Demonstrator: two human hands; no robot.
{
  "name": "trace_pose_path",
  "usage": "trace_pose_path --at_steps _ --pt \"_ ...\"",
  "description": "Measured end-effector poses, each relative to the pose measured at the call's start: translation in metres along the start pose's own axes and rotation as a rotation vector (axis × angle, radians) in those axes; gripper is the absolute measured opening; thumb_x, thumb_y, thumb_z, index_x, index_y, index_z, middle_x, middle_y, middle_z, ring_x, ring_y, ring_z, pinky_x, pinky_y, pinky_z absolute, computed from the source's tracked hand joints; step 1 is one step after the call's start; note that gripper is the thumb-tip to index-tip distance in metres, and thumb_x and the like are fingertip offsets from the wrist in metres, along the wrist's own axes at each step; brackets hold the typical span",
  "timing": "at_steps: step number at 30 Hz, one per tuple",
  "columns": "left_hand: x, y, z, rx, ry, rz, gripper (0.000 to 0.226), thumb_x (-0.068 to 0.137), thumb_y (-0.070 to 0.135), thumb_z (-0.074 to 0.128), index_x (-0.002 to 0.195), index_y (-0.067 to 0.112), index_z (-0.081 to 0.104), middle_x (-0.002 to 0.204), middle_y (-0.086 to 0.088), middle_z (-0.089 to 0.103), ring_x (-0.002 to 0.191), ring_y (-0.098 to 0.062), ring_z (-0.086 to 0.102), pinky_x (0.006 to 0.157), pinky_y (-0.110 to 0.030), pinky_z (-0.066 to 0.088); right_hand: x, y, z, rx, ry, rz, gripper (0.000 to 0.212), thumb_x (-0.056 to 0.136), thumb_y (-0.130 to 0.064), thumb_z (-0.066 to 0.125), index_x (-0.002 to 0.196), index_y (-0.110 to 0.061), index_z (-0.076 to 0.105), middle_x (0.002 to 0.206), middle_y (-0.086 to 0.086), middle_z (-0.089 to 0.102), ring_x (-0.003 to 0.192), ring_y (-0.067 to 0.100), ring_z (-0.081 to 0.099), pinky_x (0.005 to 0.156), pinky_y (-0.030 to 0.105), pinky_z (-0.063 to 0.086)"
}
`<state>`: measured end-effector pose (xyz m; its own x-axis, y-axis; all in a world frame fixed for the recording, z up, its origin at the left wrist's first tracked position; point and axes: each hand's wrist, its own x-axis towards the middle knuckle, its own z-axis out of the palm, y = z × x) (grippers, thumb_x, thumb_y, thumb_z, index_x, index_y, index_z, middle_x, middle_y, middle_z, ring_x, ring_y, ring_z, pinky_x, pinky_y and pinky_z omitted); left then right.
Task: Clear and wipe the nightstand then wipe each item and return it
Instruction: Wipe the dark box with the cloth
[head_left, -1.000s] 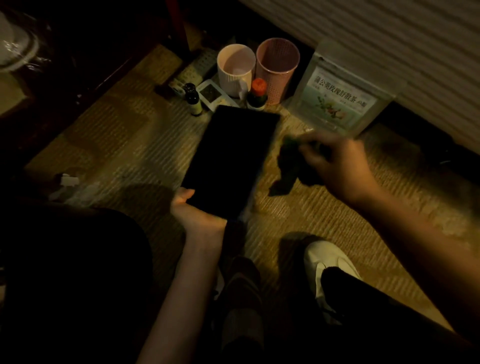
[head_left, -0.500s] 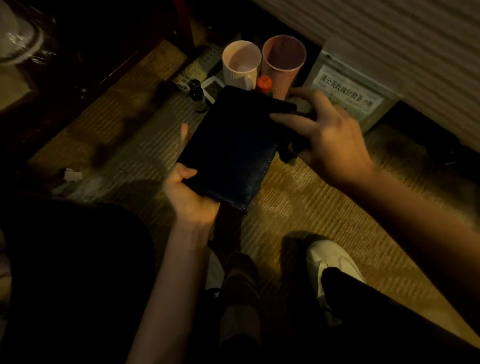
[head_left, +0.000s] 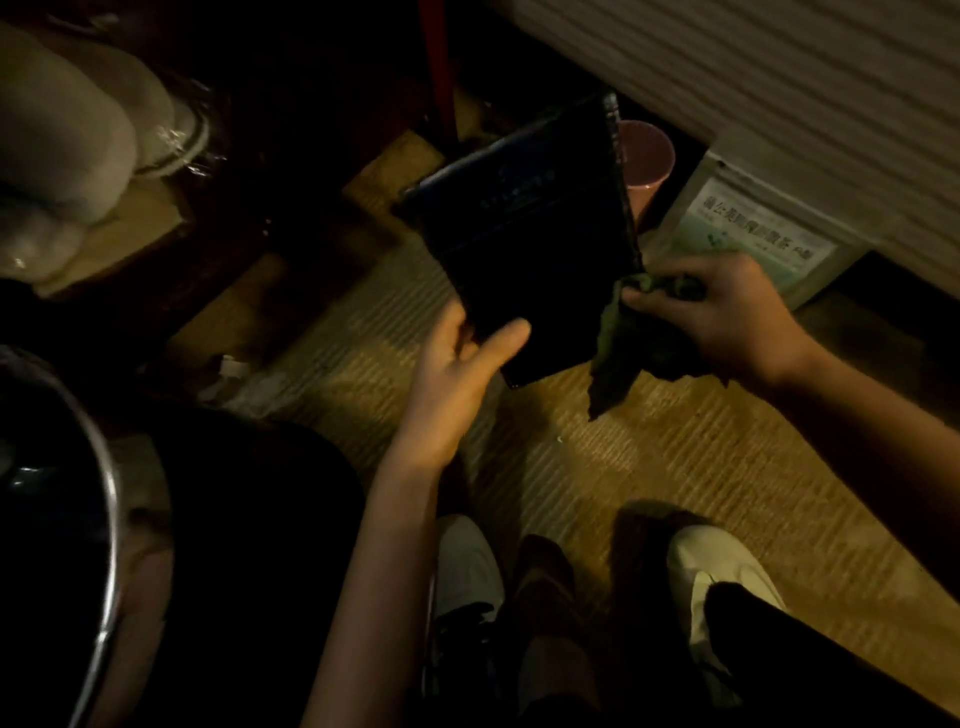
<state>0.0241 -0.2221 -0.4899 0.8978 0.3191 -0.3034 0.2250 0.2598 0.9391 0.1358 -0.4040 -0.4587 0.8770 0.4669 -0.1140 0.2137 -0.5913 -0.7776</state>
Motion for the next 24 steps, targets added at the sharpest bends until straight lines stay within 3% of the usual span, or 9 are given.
trace_pose_path --at_steps 3,6,10,13,16,18,20,22,24 --pt "0.0 0.018 0.002 0.041 -0.005 0.079 0.028 0.089 0.001 0.057 0.111 0.02 0.058 0.108 0.001 0.066 0.106 -0.017 0.063 0.093 -0.036 0.051 0.01 -0.016 -0.005 0.247 -0.039 0.125 0.004 0.086 -0.018 0.064 0.086 -0.015 0.067 0.056 -0.013 0.064 0.049 -0.008 0.057 0.047 0.006 0.041" --pt "0.007 0.049 0.002 -0.001 0.005 0.143 0.028 0.091 -0.002 0.052 0.113 0.015 0.058 0.107 0.0 0.067 0.106 -0.017 0.063 0.096 -0.041 0.05 0.023 -0.041 -0.019 0.361 -0.065 0.169 0.007 0.086 -0.02 0.064 0.079 -0.019 0.065 0.052 -0.014 0.064 0.047 -0.004 0.058 0.044 0.01 0.042" --pt "0.013 0.104 -0.004 -0.036 -0.009 0.235 0.028 0.091 -0.001 0.051 0.111 0.016 0.059 0.102 0.004 0.07 0.104 -0.014 0.065 0.095 -0.038 0.051 0.043 -0.09 -0.045 0.339 -0.035 0.081 0.011 0.077 -0.031 0.069 0.083 -0.022 0.067 0.062 -0.009 0.068 0.052 -0.001 0.062 0.047 0.014 0.048" --pt "0.009 0.142 -0.009 -0.078 -0.005 0.291 0.027 0.09 0.002 0.053 0.106 0.022 0.061 0.099 0.006 0.072 0.102 -0.014 0.065 0.094 -0.04 0.051 0.055 -0.129 -0.063 0.223 0.201 -0.008 0.015 0.084 -0.032 0.067 0.096 -0.024 0.063 0.084 -0.003 0.066 0.066 0.001 0.064 0.057 0.018 0.05" --pt "0.006 0.17 -0.01 -0.182 0.042 0.306 0.022 0.095 0.01 0.048 0.105 0.023 0.062 0.093 0.008 0.073 0.086 -0.014 0.069 0.071 -0.032 0.057 0.061 -0.171 -0.077 0.089 0.524 -0.137 0.03 0.088 -0.029 0.063 0.112 -0.014 0.052 0.1 -0.003 0.054 0.092 0.01 0.051 0.073 0.022 0.038" --pt "0.004 0.186 -0.005 -0.211 0.132 0.331 0.021 0.099 0.018 0.043 0.106 0.023 0.061 0.088 0.007 0.071 0.07 -0.015 0.066 0.045 -0.027 0.05 0.06 -0.201 -0.075 -0.006 0.504 -0.244 0.025 0.087 -0.024 0.064 0.106 -0.014 0.052 0.096 -0.003 0.05 0.088 0.01 0.048 0.069 0.017 0.032" --pt "0.0 0.205 0.004 -0.183 0.203 0.396 0.023 0.101 0.023 0.039 0.104 0.027 0.061 0.091 0.009 0.068 0.076 -0.01 0.065 0.054 -0.023 0.05 0.058 -0.228 -0.067 -0.183 0.407 -0.398 0.019 0.083 -0.022 0.068 0.099 -0.017 0.059 0.094 -0.005 0.048 0.086 0.012 0.051 0.072 0.021 0.038" --pt "-0.006 0.224 0.011 -0.103 0.233 0.463 0.025 0.102 0.025 0.035 0.096 0.038 0.055 0.09 0.021 0.062 0.081 0.014 0.061 0.068 -0.008 0.046 0.056 -0.252 -0.057 -0.229 0.396 -0.563 0.018 0.081 -0.022 0.07 0.096 -0.015 0.064 0.095 -0.003 0.052 0.09 0.016 0.056 0.075 0.031 0.047" --pt "-0.011 0.241 0.016 -0.031 0.24 0.513 0.027 0.102 0.028 0.031 0.092 0.044 0.049 0.09 0.028 0.055 0.079 0.027 0.052 0.069 0.001 0.039 0.055 -0.275 -0.05 -0.186 0.418 -0.712 0.018 0.08 -0.019 0.07 0.096 -0.012 0.065 0.097 0.002 0.057 0.091 0.019 0.058 0.073 0.036 0.049"
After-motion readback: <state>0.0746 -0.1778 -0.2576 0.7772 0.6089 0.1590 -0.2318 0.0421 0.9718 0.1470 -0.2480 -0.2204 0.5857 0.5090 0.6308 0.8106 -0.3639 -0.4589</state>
